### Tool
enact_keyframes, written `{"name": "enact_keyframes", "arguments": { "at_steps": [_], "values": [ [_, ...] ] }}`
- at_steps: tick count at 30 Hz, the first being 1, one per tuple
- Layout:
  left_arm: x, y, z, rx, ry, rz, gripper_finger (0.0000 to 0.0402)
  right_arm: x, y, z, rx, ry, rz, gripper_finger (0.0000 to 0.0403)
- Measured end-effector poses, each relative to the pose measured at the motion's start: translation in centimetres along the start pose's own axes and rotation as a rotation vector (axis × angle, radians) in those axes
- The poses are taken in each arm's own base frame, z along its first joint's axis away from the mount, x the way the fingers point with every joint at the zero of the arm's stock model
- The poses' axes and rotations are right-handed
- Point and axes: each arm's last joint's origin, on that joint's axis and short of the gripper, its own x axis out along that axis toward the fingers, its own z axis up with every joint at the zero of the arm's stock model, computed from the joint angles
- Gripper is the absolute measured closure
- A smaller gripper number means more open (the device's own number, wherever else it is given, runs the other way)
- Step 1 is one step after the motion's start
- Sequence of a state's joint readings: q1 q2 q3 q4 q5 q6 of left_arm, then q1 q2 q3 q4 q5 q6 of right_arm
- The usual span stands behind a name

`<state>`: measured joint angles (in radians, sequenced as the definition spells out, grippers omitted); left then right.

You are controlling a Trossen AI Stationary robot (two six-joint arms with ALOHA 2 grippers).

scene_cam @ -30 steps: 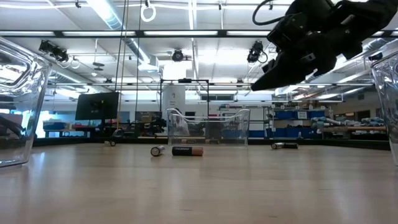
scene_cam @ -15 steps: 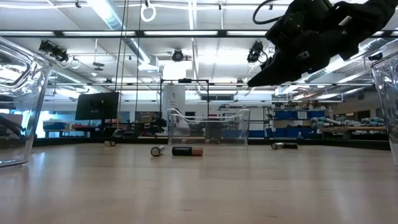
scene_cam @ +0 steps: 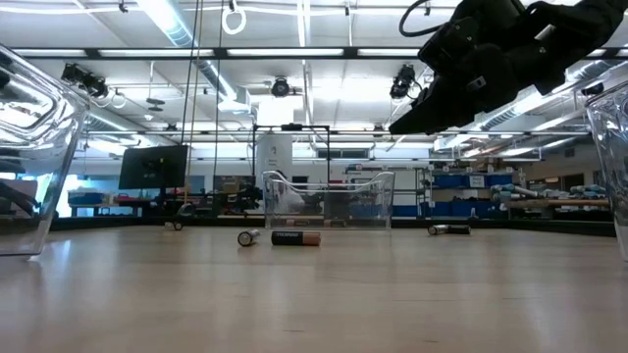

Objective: Sort batteries
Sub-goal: Put the silver battery into the bottom left transparent bin, then put the brown battery into the top middle transparent bin

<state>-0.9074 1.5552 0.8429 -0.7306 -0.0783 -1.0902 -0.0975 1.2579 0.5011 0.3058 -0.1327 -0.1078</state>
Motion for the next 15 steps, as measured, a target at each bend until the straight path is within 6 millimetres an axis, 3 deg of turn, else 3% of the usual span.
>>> {"name": "enact_keyframes", "arguments": {
  "at_steps": [7, 15],
  "values": [
    [-1.5, -1.0, 1.0, 0.017, -0.004, -0.037, 0.0275, 0.0, 0.0, 0.0, 0.014, 0.0, 0.0, 0.0385],
    [-3.7, -1.9, 2.2, -0.028, -0.039, -0.041, 0.0264, 0.0, 0.0, 0.0, 0.019, 0.0, 0.0, 0.0385]
  ]
}}
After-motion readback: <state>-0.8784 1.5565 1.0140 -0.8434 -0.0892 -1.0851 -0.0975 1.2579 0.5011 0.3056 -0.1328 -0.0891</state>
